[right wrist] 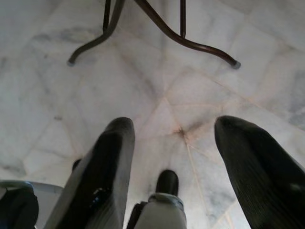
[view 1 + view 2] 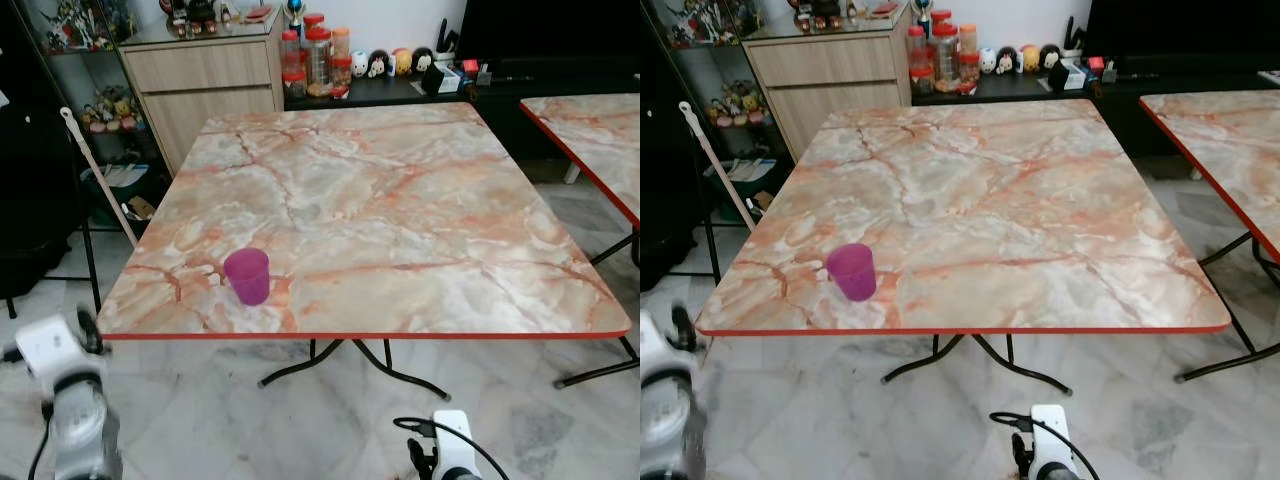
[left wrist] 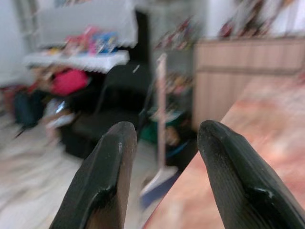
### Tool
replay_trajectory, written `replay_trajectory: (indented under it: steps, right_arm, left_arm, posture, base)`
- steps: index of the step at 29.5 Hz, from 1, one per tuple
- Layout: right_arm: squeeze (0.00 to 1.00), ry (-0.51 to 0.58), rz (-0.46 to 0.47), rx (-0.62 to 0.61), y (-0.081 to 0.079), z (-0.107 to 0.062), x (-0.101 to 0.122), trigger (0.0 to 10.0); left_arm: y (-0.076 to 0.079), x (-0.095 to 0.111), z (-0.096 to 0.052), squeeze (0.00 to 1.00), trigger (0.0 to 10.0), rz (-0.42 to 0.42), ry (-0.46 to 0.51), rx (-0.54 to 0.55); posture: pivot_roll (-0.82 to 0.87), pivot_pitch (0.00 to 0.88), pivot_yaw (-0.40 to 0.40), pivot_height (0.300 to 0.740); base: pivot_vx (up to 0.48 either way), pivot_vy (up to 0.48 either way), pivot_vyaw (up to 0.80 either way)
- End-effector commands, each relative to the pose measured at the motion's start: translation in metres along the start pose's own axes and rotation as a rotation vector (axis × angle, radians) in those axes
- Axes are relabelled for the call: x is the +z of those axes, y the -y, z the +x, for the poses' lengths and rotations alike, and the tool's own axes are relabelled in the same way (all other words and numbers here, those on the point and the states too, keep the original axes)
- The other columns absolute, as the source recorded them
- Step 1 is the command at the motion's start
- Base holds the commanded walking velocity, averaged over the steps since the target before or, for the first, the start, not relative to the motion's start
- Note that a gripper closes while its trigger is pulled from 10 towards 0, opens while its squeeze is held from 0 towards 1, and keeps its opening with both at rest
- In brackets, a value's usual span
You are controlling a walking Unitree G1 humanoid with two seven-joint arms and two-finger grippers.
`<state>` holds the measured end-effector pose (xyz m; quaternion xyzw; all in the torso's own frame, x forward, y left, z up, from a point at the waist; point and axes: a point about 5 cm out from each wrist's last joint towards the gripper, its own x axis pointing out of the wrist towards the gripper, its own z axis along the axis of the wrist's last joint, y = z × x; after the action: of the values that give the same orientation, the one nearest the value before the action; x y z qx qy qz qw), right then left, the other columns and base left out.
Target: Setting the table
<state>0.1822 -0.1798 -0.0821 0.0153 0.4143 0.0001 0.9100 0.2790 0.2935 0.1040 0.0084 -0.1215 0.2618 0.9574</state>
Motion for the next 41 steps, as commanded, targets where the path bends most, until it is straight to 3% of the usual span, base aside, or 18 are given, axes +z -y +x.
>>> replay_trajectory:
  steps: [1,7,12,20,22,30,41]
  right_arm:
    - [0.0,0.013,0.021,-0.011,0.001,0.001,0.004,10.0]
    - [0.0,0.018,0.029,-0.027,0.004,0.001,0.007,10.0]
    - [0.0,0.02,0.046,-0.033,0.003,0.002,0.007,10.0]
    - [0.0,0.012,0.026,-0.019,0.0,0.001,0.004,10.0]
    - [0.0,0.006,0.052,-0.039,0.002,0.001,0.002,10.0]
    - [0.0,0.013,0.066,-0.053,0.004,0.0,0.002,10.0]
    - [0.0,-0.064,0.065,-0.092,0.014,-0.011,-0.03,10.0]
  left_arm:
    - [0.014,0.005,0.006,0.0,10.0,-0.019,0.0,-0.064]
    - [0.073,0.016,0.014,0.0,10.0,-0.107,-0.048,-0.313]
    - [0.09,0.016,0.014,0.0,10.0,-0.134,-0.065,-0.347]
    - [0.097,0.02,0.015,0.0,10.0,-0.126,-0.067,-0.392]
    - [0.096,0.022,0.016,0.0,10.0,-0.092,-0.049,-0.396]
    - [0.094,0.028,0.02,0.0,10.0,-0.105,-0.028,-0.383]
    - [0.099,0.039,0.024,0.0,10.0,-0.129,0.014,-0.393]
  posture:
    - [0.01,0.0,0.067,0.74]
    - [0.0,0.0,0.074,0.74]
    - [-0.01,0.0,0.076,0.74]
    - [-0.01,0.0,0.082,0.74]
    - [0.0,0.0,0.078,0.74]
    - [-0.01,0.0,0.076,0.74]
    - [-0.02,0.0,0.079,0.74]
  base:
    - [0.0,0.0,0.0]
    - [0.0,0.0,0.0]
    - [0.049,0.0,0.0]
    - [0.263,0.0,0.0]
    - [0.264,0.0,0.0]
    - [0.27,0.0,0.0]
    - [0.149,0.0,0.0]
